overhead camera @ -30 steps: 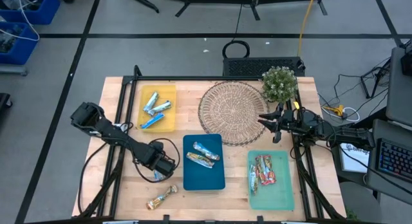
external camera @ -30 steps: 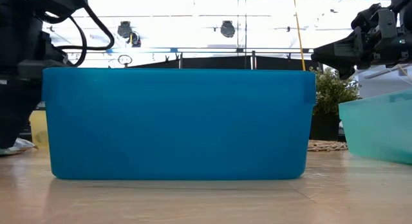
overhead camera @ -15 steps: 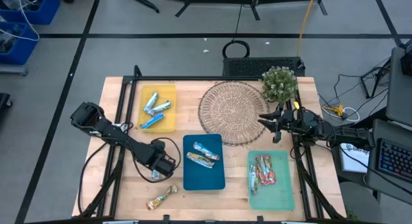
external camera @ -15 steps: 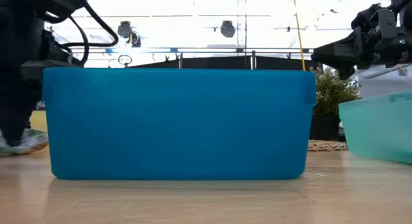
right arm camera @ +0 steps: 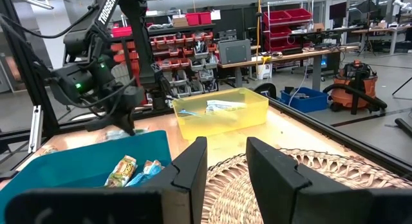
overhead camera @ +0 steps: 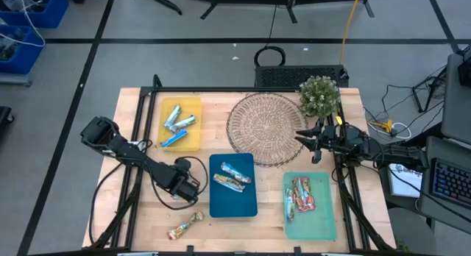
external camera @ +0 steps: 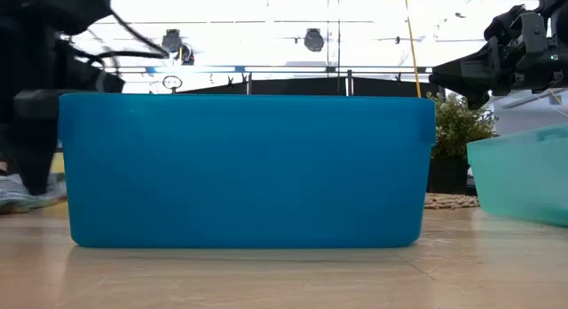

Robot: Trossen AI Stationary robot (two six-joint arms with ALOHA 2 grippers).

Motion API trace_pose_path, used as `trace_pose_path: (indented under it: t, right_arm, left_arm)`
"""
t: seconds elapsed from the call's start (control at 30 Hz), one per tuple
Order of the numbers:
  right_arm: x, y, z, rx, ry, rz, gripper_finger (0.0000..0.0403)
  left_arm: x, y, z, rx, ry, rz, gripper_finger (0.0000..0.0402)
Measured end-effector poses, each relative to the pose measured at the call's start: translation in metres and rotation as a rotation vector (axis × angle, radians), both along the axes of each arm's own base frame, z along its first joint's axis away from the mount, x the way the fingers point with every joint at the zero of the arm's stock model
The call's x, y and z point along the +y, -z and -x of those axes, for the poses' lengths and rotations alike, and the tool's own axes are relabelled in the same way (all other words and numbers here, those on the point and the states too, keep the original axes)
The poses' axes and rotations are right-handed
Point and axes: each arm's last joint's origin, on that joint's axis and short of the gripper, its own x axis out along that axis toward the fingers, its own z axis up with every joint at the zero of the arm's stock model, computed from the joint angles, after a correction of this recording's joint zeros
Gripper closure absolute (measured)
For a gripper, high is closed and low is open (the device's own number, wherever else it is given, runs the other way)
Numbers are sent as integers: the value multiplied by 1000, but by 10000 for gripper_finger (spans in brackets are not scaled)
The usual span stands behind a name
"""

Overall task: Pick and place Granola Bars by type
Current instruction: Put the yellow granola bar into the blue bin

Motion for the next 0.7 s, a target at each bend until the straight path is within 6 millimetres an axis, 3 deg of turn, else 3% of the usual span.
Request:
trace_pose_path:
  t: [0.13, 0.4, 0.7]
  right_arm:
    - [0, 0, 0, 0, 0, 0, 303]
    - [0, 0, 0, 0, 0, 0, 303]
    - [0, 0, 0, 0, 0, 0, 303]
  left_arm:
    - [0, -2, 12, 62, 36, -107, 399]
    - [-4, -8, 22, -8, 145, -353, 400]
    - [-5, -29, 31, -219, 219, -539, 400]
